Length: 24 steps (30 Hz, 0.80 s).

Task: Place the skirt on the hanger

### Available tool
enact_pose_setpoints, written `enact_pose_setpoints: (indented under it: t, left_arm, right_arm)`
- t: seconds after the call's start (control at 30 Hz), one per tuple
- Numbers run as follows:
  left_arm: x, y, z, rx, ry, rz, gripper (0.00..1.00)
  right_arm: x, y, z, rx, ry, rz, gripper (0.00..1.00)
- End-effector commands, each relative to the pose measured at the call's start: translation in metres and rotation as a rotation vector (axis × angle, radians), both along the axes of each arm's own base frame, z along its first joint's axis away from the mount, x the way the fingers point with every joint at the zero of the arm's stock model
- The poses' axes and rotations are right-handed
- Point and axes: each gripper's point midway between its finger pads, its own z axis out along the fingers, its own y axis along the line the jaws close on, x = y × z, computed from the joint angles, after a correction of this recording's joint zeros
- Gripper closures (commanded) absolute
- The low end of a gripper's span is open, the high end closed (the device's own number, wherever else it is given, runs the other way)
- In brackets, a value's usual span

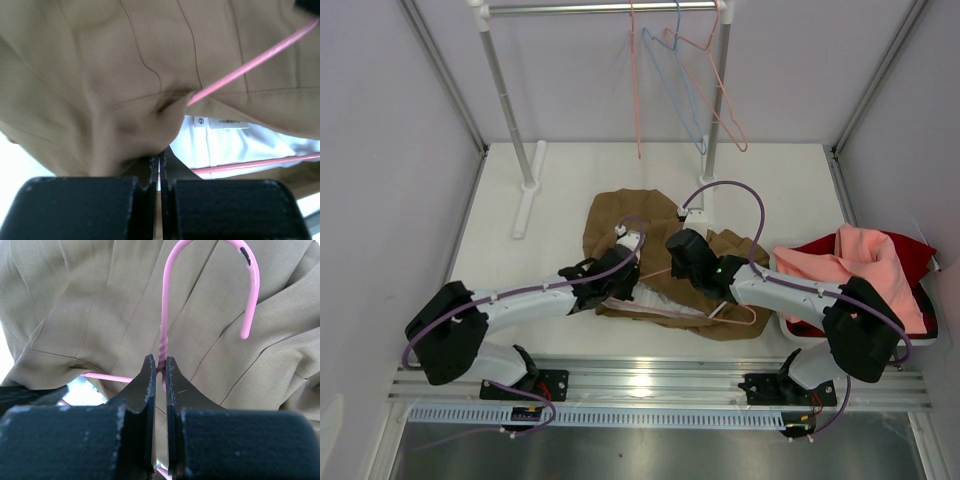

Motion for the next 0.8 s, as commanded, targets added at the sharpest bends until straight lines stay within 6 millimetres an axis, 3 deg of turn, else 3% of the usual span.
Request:
enact_pose_setpoints:
  t: [0.0,0.1,0.33,0.77]
  left_arm:
    - [0.011,0.001,0.032,-0.128,-0.043,0.034,1.00]
    - [0.019,0.014,0.040,-0.160,-0.053,0.068,1.00]
    - [0.028,0.038,0.034,-0.163,-0.036,0.135,1.00]
    - [0.038,0.057,0.027,-0.185,-0.023,0.249,1.00]
  right_arm:
    - [-0.002,-0.009,0.010,-0.026,-0.033,-0.005,1.00]
    - [-0.002,-0.010,0.012,-0.024,-0.035,-0.006,1.00]
    - [-0.003,-0.012,0.023,-0.008,-0.057,-0.016,1.00]
    - [-0.003,-0.023,0.038,-0.012,-0.104,-0.052,1.00]
